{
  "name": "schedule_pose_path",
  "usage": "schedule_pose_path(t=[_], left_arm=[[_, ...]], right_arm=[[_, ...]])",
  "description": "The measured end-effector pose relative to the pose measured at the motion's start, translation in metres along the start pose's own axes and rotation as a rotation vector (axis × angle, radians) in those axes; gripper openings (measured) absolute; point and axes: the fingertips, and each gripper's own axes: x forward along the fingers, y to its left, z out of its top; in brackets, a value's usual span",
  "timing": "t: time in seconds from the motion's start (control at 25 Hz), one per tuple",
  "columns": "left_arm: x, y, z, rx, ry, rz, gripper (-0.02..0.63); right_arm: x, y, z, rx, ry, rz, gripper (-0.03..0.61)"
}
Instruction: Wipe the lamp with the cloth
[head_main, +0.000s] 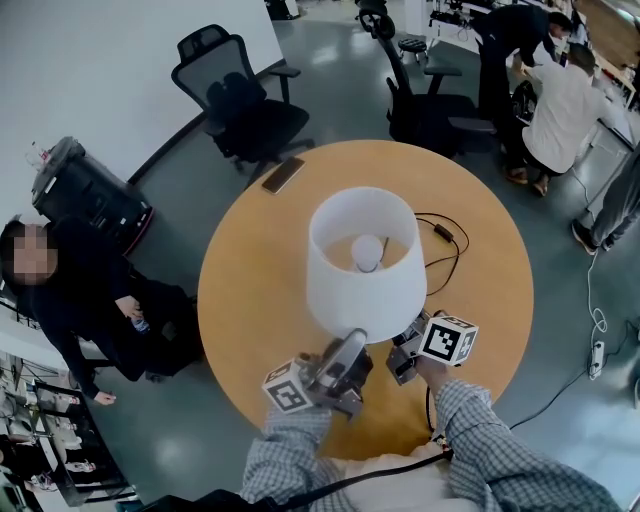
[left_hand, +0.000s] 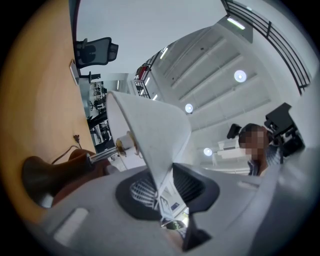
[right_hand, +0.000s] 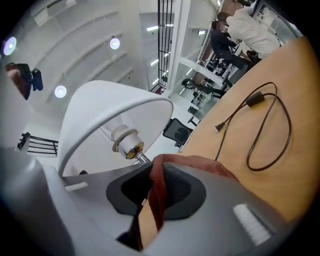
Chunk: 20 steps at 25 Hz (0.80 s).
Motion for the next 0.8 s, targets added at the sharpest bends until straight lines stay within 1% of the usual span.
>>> schedule_pose_path(t=[0.04, 0.12, 0.2, 0.28, 0.36, 0.48, 0.6, 0.8], left_arm=[[0.000, 0.000, 0.000, -0.001, -0.003, 0.001, 0.084], [0.000, 0.000, 0.001, -0.005, -0.019, -0.002, 0.084], [-0.001, -0.001, 0.002, -0.004, -0.025, -0.009, 0.084], [-0.003, -0.003, -0.001, -0.003, -0.014, -0.008, 0.084], [-0.004, -0.003, -0.006, -0.002, 0.002, -0.006, 0.087], [-0.006, -0.001, -0.009, 0.002, 0.016, 0.005, 0.089], [-0.010, -0.001, -0.010, -0.001, 0.018, 0.003, 0.092], [-0.015, 0.000, -0.014, -0.004, 0.024, -0.017, 0.094]], right_arm=[[0.001, -0.001, -0.001, -0.003, 0.006, -0.011, 0.055], [0.002, -0.013, -0.011, -0.010, 0.045, -0.065, 0.055], [-0.001, -0.033, -0.031, -0.039, 0.135, -0.144, 0.055], [-0.005, -0.054, -0.055, -0.073, 0.240, -0.227, 0.055], [-0.007, -0.066, -0.066, -0.085, 0.302, -0.285, 0.055], [-0.008, -0.069, -0.064, -0.099, 0.321, -0.299, 0.055], [-0.018, -0.068, -0.059, -0.118, 0.309, -0.281, 0.055], [-0.044, -0.062, -0.055, -0.185, 0.329, -0.269, 0.055]])
